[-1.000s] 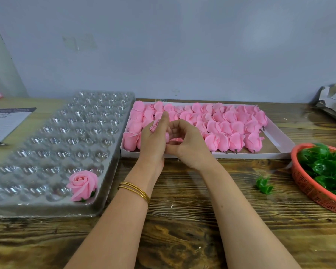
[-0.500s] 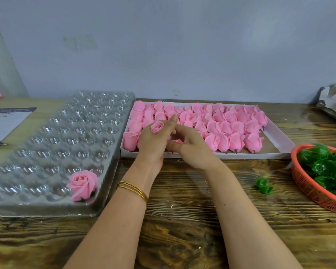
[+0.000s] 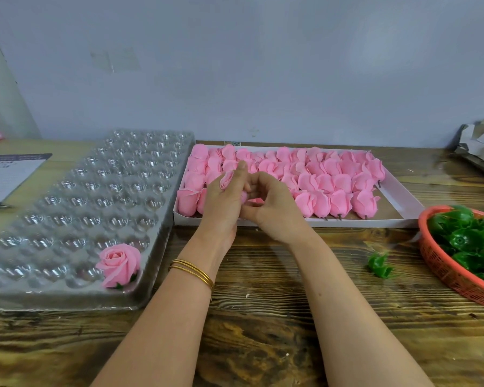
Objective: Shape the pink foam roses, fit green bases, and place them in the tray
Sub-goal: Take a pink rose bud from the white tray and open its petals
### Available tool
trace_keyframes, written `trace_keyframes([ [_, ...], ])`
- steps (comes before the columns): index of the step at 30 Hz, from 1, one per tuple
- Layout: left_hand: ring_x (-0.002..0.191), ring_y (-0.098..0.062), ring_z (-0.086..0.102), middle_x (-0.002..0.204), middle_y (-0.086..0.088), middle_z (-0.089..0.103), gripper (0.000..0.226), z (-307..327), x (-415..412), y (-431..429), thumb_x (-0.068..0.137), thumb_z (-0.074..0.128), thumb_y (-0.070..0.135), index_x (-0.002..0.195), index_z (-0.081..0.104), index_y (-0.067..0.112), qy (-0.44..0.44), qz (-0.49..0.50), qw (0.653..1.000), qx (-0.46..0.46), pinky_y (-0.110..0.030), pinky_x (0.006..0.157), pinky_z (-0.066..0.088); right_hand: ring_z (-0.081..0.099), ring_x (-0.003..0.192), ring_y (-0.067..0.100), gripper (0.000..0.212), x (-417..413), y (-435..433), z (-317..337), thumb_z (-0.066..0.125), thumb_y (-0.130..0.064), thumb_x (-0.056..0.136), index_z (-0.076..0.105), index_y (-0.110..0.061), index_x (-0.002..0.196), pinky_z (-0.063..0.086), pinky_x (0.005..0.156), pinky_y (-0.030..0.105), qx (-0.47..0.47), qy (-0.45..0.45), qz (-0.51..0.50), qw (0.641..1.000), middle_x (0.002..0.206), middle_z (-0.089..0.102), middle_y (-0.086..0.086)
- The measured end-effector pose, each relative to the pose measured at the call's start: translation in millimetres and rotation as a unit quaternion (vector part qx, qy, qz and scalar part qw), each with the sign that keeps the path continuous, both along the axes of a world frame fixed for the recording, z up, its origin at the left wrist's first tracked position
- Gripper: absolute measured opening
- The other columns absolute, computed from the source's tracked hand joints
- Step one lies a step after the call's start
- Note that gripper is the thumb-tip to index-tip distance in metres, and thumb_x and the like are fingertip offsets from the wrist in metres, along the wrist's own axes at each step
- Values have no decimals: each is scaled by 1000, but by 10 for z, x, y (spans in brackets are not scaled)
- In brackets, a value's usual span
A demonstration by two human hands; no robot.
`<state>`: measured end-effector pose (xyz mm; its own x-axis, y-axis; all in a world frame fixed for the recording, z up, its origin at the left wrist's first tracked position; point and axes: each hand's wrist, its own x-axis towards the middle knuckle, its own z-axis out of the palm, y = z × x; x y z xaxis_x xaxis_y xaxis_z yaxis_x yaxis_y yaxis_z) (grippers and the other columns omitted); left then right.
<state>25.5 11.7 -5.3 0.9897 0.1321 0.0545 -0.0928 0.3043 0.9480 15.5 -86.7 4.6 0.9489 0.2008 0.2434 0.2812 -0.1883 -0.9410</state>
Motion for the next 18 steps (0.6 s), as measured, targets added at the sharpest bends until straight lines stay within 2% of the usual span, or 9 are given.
trace_keyframes([
  [3,83,-17,73,77,-3,74,25,4,-24,7,88,69,43,80,75,20,-1,-7,1000,6,-31,72,57,60,92,28,26,12,-14,2,67,10,79,58,-6,97,54,85,33,-1,-9,4,1000,95,61,17],
  [5,85,-16,72,79,-1,74,22,0,-33,16,86,71,40,84,73,19,-11,-11,1000,11,-32,73,57,61,95,30,28,11,-28,10,66,10,81,60,-7,104,55,89,38,-3,-7,22,1000,97,63,16],
  [7,85,-16,71,76,1,72,19,1,-30,22,86,73,38,77,73,21,-15,-9,1000,24,-35,75,58,61,95,24,37,8,-42,10,63,8,85,61,-2,120,55,90,35,-8,3,41,999,98,65,10],
  [9,80,-15,68,68,3,66,24,4,-26,24,86,73,36,65,71,25,-15,-5,999,36,-37,79,58,62,95,26,40,2,-58,12,61,7,87,60,-3,126,54,91,33,-13,9,52,999,99,66,14],
  [12,78,-14,66,61,5,60,38,-17,-9,32,86,73,38,52,64,26,-24,-5,999,47,-40,81,58,61,89,19,26,-29,-68,43,58,8,88,64,-7,109,54,86,29,-10,7,67,998,91,64,11],
  [15,82,-25,65,66,-5,58,41,-6,-18,33,84,68,49,51,61,26,-27,-10,998,48,-47,89,57,60,85,14,25,-39,-56,61,61,10,84,65,-13,92,54,82,29,1,4,63,998,85,63,7],
  [18,82,-25,69,74,-13,64,37,-1,-17,13,87,65,50,62,67,22,-24,-3,999,31,-41,80,59,59,83,12,35,-28,-45,47,66,13,77,65,-13,101,53,77,20,14,4,43,999,86,63,0],
])
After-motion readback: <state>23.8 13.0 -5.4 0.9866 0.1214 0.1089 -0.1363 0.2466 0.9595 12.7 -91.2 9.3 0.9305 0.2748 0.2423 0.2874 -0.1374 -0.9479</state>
